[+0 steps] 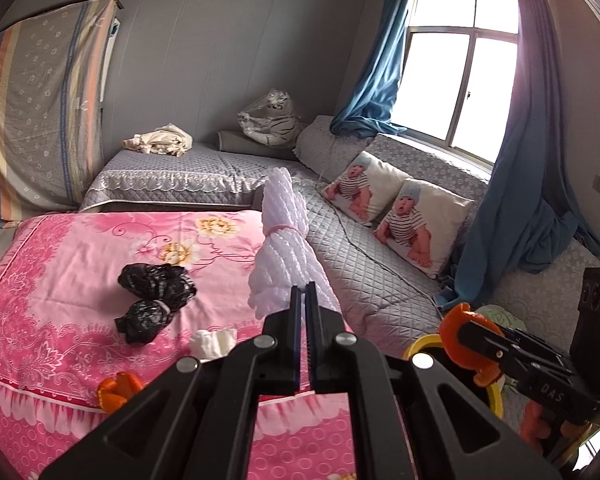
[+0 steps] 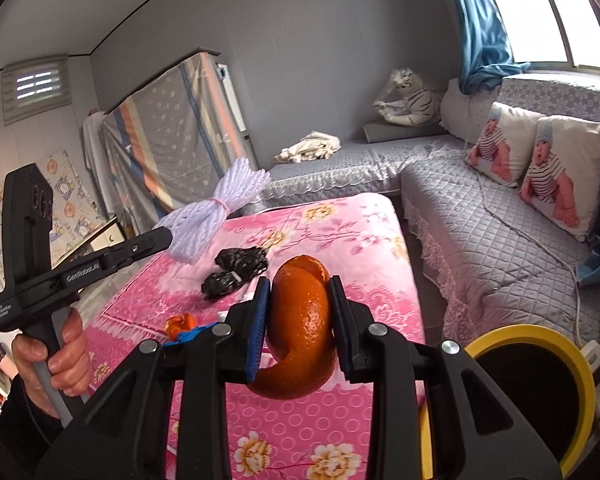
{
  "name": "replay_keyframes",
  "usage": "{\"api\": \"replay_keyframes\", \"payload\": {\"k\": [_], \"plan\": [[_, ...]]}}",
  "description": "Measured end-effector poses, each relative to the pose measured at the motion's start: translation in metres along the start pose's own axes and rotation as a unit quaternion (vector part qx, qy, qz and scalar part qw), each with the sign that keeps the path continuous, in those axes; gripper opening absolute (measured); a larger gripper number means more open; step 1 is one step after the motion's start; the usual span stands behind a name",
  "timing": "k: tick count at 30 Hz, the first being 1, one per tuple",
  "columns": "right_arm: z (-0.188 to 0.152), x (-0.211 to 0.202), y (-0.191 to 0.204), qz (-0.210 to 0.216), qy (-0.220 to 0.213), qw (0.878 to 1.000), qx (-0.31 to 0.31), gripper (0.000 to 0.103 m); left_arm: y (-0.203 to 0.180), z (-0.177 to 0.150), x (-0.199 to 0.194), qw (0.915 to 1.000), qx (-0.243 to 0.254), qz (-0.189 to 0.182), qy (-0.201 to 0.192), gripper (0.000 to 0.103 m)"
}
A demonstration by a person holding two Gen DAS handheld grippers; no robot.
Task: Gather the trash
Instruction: 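Carry the white mesh and orange peel over the bin with both tools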
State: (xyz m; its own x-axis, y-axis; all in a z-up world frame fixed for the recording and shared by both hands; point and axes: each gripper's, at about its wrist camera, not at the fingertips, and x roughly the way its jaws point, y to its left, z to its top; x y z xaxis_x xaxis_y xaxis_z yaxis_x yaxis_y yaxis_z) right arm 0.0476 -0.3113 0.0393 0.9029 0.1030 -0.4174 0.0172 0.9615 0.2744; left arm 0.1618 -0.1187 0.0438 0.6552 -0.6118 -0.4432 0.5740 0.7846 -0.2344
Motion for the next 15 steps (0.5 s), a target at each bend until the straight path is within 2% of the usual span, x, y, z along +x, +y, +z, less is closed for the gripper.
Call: {"api": "replay_keyframes", "payload": {"k": [15], "plan": [[0.001, -0.05, -0.075, -0.082, -0.035, 0.994, 0.056, 0.028, -0.082, -0.013, 0.041, 0.9958, 0.036, -0.075, 0.037, 0.002]]}}
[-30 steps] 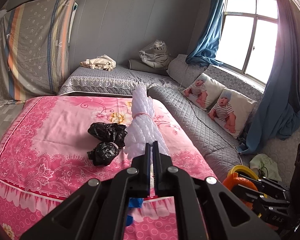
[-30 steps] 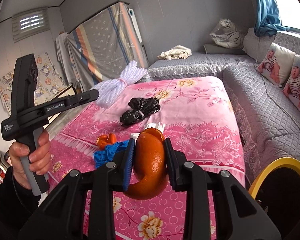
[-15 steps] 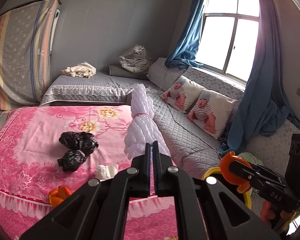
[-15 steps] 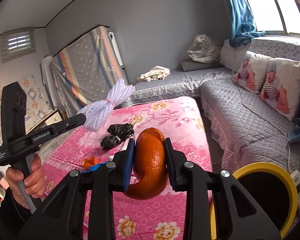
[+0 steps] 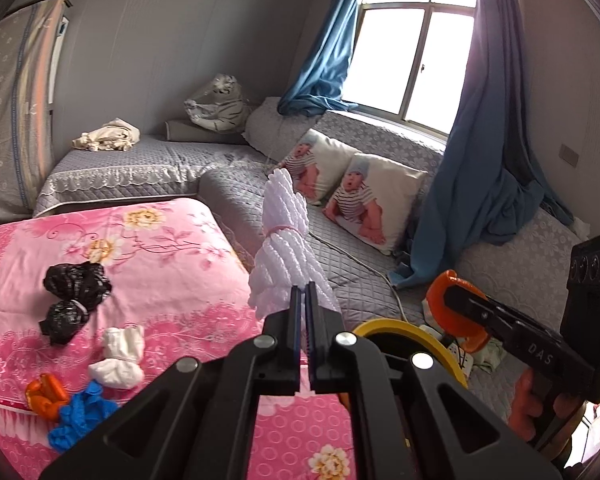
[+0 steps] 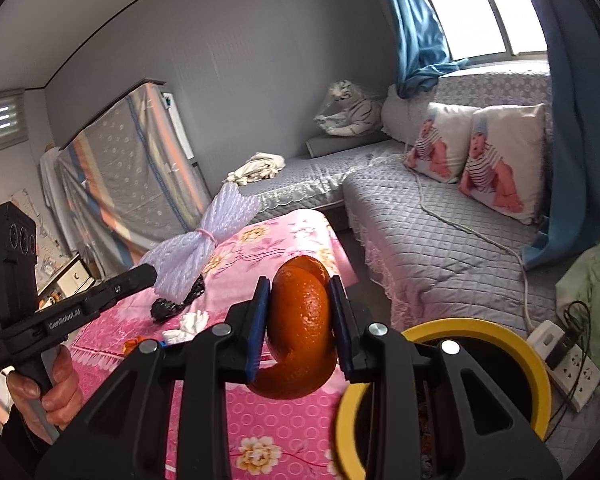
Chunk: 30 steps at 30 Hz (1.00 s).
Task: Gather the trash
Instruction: 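Carry the white mesh and orange peel over the bin with both tools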
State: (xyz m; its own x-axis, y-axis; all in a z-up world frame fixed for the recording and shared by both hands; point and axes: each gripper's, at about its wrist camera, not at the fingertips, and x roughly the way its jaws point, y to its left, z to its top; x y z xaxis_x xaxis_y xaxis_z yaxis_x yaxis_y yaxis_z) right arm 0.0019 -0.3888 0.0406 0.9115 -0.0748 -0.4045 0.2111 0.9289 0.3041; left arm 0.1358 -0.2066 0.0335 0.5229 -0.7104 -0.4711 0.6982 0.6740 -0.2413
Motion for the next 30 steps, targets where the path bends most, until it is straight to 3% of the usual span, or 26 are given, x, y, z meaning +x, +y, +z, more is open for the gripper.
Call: {"api": "replay_keyframes", "payload": {"k": [15, 30], "plan": [[-0.013, -0.018, -0.08, -0.104, -0.026, 0.992, 0.061, 0.028, -0.059, -0.02, 0.055, 0.9964, 0.036, -0.056, 0.052, 0.002], [-0.051, 0.002, -0.14, -0.128, 0.03, 0.984, 0.122, 0.029, -0.098, -0.057, 0.117, 0.9855, 0.072, -0.084, 0.129, 0.002]]}}
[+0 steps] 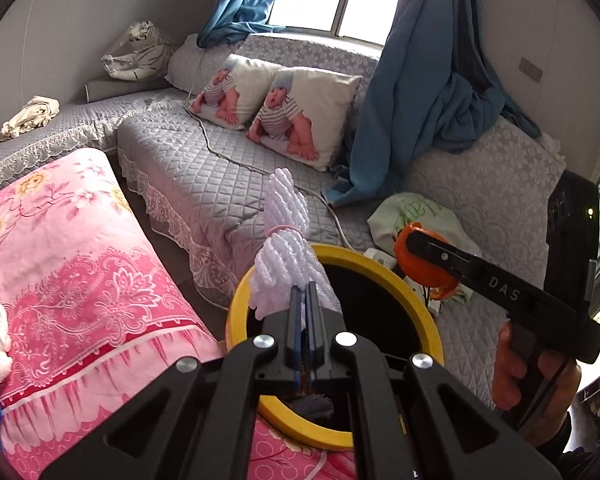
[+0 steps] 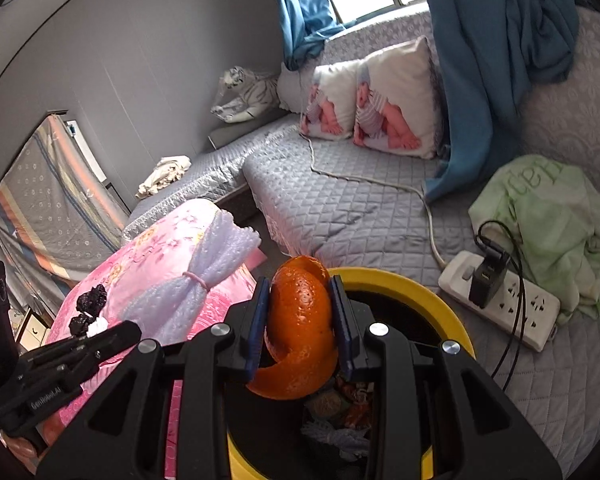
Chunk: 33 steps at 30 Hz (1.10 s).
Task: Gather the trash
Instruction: 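Carry the white mesh and orange peel over the bin with both tools, then open both tools to drop the white mesh and orange peel into the bin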
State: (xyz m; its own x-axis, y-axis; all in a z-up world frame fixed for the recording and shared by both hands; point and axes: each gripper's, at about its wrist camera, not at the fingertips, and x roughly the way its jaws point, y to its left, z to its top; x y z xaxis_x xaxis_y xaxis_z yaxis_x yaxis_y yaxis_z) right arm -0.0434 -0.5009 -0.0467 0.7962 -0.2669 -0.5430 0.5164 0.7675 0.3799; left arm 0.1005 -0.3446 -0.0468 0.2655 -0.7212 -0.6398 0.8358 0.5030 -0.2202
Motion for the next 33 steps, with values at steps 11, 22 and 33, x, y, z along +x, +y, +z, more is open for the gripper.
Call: {"api": "replay_keyframes", "payload": {"k": [11, 22, 33], "plan": [[-0.007, 0.014, -0.02, -0.015, 0.017, 1.0, 0.02, 0.03, -0.009, -0.011, 0.027, 0.9995, 0.002, -0.009, 0.031, 0.002], [-0.008, 0.014, -0.027, -0.031, 0.015, 0.999, 0.026, 0.044, -0.008, -0.013, 0.033, 0.999, -0.013, -0.015, 0.039, 0.023], [-0.003, 0.003, -0.025, -0.017, -0.002, 0.999, 0.03, 0.048, 0.022, -0.007, 0.01, 0.9992, -0.038, 0.009, 0.008, 0.038]]}}
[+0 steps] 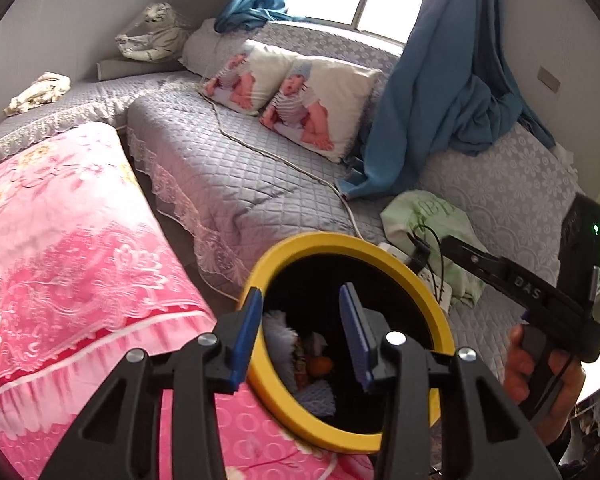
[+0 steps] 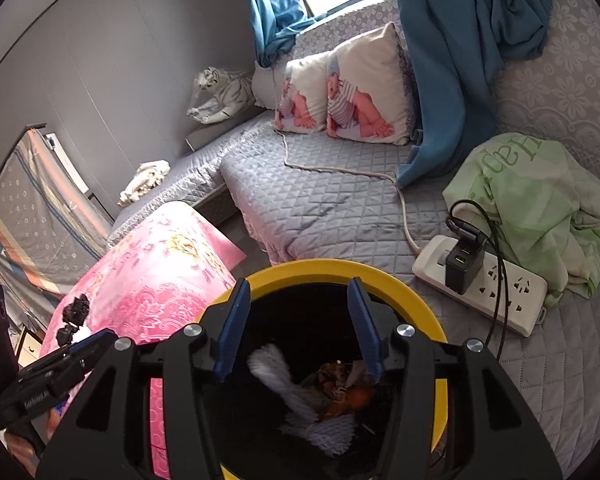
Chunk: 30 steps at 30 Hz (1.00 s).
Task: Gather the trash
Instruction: 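Open both tools to drop the white mesh and orange peel into the bin, then move both tools back over the bed toward the black bag and tissue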
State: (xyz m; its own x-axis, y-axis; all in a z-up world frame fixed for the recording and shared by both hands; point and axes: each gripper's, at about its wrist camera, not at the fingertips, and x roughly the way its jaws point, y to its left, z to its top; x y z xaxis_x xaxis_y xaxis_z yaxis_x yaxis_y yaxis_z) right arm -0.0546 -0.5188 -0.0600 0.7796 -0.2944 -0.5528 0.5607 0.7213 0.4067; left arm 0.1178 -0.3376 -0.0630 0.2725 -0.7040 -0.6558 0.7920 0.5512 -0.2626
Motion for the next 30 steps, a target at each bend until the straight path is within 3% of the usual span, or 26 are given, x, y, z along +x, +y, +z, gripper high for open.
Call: {"api": "replay_keyframes", "payload": {"k": [10, 17, 24, 30], "plan": [[0.018, -0.015, 0.075, 0.076, -0.023, 0.995, -0.069, 0.053, 0.061, 0.009, -0.077, 0.9957, -0.027, 0.06, -0.065, 0.039], [0.017, -0.005, 0.159, 0.125, -0.013, 0.982, -0.138, 0.06, 0.107, -0.003, -0.142, 0.9867, -0.043, 0.118, -0.104, 0.05], [-0.001, 0.018, 0.24, 0.179, 0.026, 0.965, -0.189, 0.064, 0.155, -0.025, -0.196, 0.974, -0.065, 0.175, -0.128, 0.057], [-0.027, 0.038, 0.3, 0.217, 0.065, 0.947, -0.229, 0.067, 0.209, -0.029, -0.218, 0.963, -0.102, 0.211, -0.133, 0.06]]}}
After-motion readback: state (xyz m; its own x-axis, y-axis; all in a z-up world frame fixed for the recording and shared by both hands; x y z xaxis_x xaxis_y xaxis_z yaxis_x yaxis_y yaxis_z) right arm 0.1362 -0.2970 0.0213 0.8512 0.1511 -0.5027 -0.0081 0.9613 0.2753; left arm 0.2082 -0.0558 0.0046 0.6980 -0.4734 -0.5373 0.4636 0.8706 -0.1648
